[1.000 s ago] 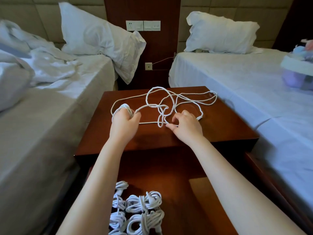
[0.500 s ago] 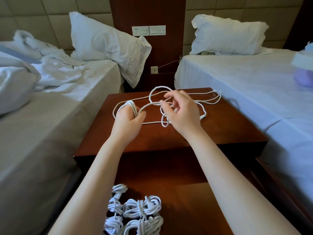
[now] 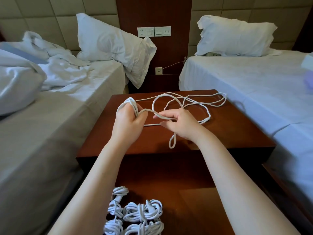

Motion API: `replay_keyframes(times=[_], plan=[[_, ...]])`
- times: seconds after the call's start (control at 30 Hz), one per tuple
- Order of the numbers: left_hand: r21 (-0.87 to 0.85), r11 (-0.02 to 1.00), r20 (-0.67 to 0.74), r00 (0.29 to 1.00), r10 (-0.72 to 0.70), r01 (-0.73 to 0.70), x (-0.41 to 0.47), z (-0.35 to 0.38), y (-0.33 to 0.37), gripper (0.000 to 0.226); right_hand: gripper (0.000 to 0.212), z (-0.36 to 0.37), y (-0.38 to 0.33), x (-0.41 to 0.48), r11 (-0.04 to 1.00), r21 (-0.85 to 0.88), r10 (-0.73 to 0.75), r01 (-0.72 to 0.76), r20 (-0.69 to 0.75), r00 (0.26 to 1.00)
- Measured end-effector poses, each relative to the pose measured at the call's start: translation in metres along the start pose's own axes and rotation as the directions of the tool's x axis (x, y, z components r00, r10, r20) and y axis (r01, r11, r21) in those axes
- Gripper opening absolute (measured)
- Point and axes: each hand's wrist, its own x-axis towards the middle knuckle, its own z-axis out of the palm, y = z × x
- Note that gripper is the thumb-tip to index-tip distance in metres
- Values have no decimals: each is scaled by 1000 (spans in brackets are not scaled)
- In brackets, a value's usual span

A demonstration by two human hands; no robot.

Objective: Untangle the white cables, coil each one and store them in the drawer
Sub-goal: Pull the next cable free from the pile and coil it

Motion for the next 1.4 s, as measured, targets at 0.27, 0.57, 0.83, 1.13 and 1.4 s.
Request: replay_keyframes(times=[0.27,0.57,0.83,1.13,1.4], plan=[[-22,992,-35,992,-125,125,5,-1,-6,22,19,6,5,7,927,-312,-350,209,-517,781],[-76,997,116,993,-1,9,0,-9,-1,8,20,-5,8,3,978,-50,-208,202,-277,938],[7,995,273,957,-98,100,-3,5,-4,32,7,-6,-2,4,975,-154,-219,157,-583,782],[-108,948,168,945,-280,300,2,1,-5,25,5,-8,-2,-1,992,96,-53,81,-266,963],[-109,924,124,928,-352,366,4,1,-6,35,4,-9,1,-2,986,-143,-115,91,-170,979]])
